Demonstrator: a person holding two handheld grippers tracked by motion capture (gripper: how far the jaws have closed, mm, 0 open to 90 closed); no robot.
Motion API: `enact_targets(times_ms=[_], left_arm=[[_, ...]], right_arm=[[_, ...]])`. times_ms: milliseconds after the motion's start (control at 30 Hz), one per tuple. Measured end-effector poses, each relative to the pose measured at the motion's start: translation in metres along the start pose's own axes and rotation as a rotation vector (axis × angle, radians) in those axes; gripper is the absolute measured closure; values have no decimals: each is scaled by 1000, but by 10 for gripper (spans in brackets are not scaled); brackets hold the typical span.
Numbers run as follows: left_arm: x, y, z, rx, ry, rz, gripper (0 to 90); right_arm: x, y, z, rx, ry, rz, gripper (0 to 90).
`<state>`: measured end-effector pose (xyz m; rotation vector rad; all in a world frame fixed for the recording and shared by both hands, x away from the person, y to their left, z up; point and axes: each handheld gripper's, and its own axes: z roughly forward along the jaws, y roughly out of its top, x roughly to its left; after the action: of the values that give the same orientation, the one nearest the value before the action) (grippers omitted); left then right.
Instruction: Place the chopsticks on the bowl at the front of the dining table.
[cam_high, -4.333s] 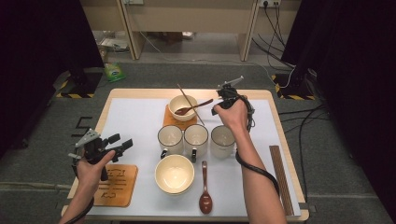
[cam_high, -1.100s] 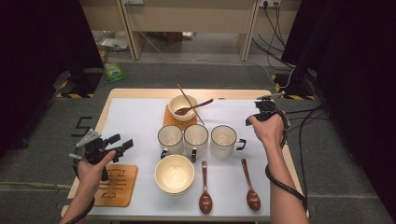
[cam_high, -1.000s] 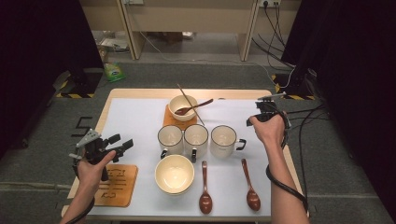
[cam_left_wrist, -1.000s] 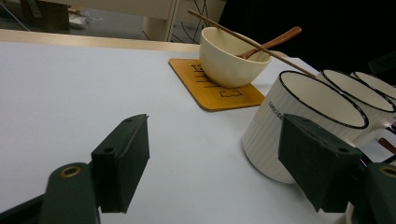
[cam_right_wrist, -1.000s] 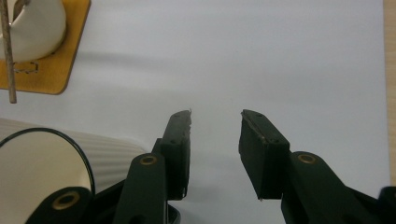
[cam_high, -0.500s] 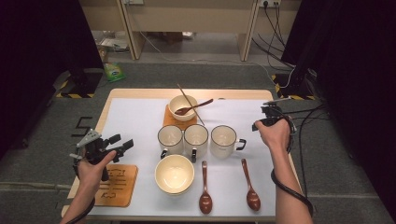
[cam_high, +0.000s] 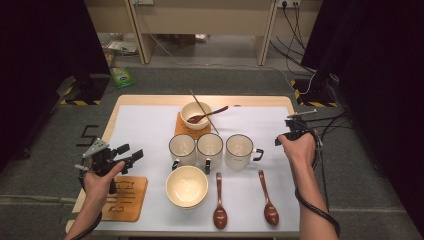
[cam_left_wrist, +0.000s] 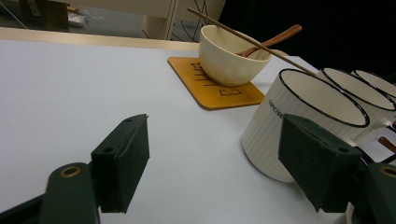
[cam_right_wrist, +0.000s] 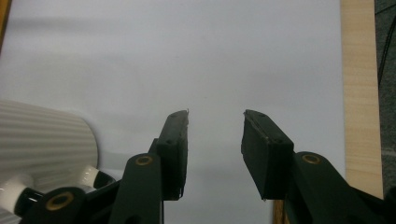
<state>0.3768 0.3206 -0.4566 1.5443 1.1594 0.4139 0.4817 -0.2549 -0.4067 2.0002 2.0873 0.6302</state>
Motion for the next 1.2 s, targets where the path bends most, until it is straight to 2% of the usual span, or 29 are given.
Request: enact_targets(times_ms=[900,1200], left_arm=[[0,-1,0,1,-1,3,242],[0,-1,0,0,0,3,242]], right_arm=[[-29,-23,21,56,-31,53,605],[-33,-28,26,63,-40,62,603]])
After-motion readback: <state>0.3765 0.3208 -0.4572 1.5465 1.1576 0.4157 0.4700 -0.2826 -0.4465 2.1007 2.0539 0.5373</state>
